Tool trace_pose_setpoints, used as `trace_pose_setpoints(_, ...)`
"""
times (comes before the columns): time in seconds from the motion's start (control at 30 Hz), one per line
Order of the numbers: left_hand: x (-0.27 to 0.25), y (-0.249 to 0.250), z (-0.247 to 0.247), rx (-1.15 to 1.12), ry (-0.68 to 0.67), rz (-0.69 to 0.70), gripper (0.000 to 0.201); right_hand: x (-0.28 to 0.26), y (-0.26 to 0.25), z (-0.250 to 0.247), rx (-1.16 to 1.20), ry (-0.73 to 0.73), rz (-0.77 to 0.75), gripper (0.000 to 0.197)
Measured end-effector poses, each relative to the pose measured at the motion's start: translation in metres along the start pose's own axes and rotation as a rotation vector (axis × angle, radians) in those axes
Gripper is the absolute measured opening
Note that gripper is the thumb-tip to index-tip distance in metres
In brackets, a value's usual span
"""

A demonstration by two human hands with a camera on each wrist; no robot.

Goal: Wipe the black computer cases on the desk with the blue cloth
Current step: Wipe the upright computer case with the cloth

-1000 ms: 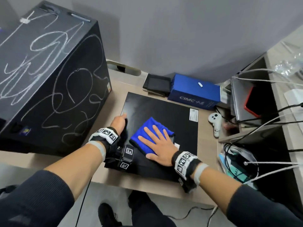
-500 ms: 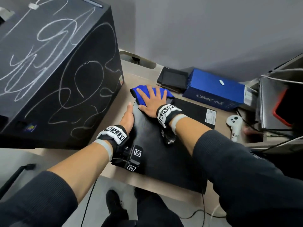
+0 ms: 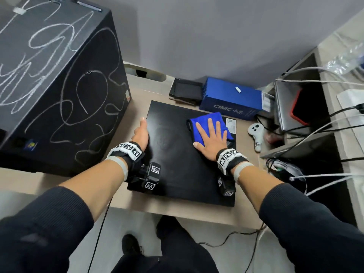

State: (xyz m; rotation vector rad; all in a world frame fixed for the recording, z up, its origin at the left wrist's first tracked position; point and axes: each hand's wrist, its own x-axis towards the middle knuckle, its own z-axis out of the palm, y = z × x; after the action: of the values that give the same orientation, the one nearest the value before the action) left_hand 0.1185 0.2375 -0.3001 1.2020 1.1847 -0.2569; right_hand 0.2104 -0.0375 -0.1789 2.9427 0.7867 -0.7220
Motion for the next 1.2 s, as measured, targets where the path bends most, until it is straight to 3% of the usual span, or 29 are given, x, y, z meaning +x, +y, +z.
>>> trace_pose_setpoints(0.27, 0.072, -0.091, -0.024, 0.166, 0.084, 0.082, 0.129, -0.102, -0.012, 0.05, 0.166, 0.025, 0.284, 0.081)
trace_pose_setpoints(0.37, -0.017, -0.106, -0.036, 0.153, 0.03, 0.006, 0.117, -0.136, -0.019, 0.067, 0.211, 0.033, 0.381, 0.084)
trace_pose_setpoints(0.47, -0.143, -0.081, -0.045, 0.124, -0.082, 0.077, 0.1, -0.16, -0.025, 0.077, 0.253, 0.04, 0.481, 0.087)
trace_pose_setpoints(0.5, -0.16, -0.078, -0.045, 0.123, -0.097, 0.102, 0.094, -0.164, -0.026, 0.078, 0.26, 0.05, 0.505, 0.089)
trace_pose_setpoints(0.67, -0.179, -0.082, -0.047, 0.049, -0.119, 0.218, 0.096, -0.169, -0.013, 0.073, 0.42, 0.072, 0.572, 0.096)
trace_pose_setpoints(0.8, -0.185, -0.077, -0.037, 0.0, -0.07, 0.253, 0.078, -0.165, 0.002, 0.077, 0.622, 0.093, 0.633, 0.098)
trace_pose_setpoints(0.93, -0.168, -0.082, -0.033, -0.009, -0.052, 0.197, 0.121, -0.16, 0.012, 0.082, 0.72, 0.13, 0.613, 0.1)
trace_pose_setpoints(1.2, -0.227, -0.06, -0.019, -0.031, 0.072, 0.296, 0.117, -0.161, 0.031, 0.084, 0.902, 0.181, 0.596, 0.098)
